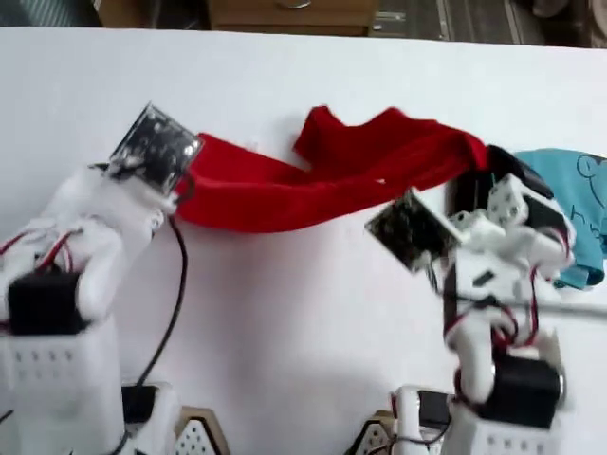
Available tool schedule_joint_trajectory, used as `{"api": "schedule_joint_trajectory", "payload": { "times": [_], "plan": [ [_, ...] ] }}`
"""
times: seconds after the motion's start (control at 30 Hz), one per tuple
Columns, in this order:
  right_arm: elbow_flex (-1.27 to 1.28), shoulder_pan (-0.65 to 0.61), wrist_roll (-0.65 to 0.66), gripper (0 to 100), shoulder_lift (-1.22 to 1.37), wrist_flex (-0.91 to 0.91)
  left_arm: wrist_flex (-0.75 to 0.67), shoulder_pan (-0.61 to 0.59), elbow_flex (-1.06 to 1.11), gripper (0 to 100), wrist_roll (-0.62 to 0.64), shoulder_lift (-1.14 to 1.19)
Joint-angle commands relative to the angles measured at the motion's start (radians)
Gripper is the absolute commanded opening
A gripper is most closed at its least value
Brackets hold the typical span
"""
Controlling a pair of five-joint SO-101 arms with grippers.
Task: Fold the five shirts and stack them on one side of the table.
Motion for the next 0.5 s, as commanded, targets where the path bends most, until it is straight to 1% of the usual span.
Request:
{"api": "schedule_joint_trajectory", "payload": {
  "times": [0.0, 0.3, 0.47],
  "plan": [
    [-0.051, 0.013, -0.009, 2.0, -0.079, -0.073, 0.003, -0.005, -0.044, 2, 0.0, -0.103],
    [-0.055, 0.015, -0.066, 2.0, -0.156, -0.298, 0.006, -0.011, -0.028, 2, -0.006, -0.315],
    [-0.057, 0.016, -0.1, 2.0, -0.159, -0.407, -0.005, -0.029, 0.122, 2, -0.009, -0.345]
  ]
}}
